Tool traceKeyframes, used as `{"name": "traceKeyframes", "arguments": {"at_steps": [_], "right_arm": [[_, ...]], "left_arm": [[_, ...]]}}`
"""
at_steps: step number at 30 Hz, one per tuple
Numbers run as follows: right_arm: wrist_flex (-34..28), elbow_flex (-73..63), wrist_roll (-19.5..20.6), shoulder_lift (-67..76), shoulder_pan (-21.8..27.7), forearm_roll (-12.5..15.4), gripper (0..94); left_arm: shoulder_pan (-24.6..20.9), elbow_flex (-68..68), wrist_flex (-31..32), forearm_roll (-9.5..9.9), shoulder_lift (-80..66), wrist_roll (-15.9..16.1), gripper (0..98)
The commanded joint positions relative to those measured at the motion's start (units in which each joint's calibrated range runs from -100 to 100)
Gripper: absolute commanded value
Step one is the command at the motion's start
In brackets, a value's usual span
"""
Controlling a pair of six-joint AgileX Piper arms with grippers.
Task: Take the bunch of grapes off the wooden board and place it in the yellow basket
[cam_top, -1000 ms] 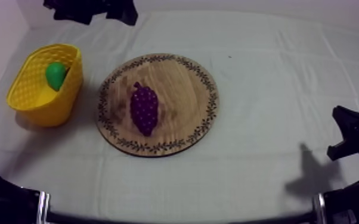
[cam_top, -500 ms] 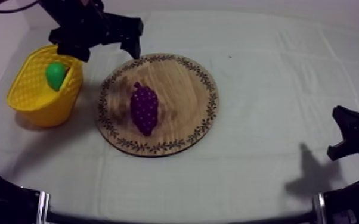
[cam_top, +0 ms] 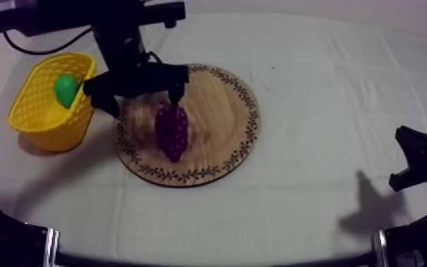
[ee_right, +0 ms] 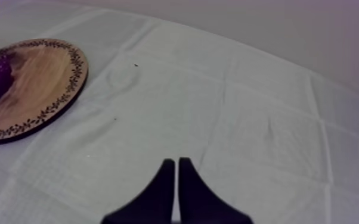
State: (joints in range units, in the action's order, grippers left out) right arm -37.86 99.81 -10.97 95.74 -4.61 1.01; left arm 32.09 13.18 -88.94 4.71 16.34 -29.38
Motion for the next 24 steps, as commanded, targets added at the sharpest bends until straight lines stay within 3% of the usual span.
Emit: {"name": "traceKeyframes", "arguments": {"at_steps": [1, 11, 24], "right_arm": [[0.04, -0.03, 0.00, 0.01, 0.02, -0.01, 0.4], [0.04, -0.03, 0.00, 0.01, 0.02, -0.01, 0.4], [0.04, -0.03, 0.04, 0.01, 0.02, -0.01, 0.4]], "left_arm": [[-0.16, -0.26, 0.26, -0.71, 1.86, -0.18, 96.5], [0.24, -2.84, 3.26, -3.20, 8.06, -0.21, 96.5], [-0.31, -7.34, 6.03, -3.22, 16.01, -0.74, 96.5]]}}
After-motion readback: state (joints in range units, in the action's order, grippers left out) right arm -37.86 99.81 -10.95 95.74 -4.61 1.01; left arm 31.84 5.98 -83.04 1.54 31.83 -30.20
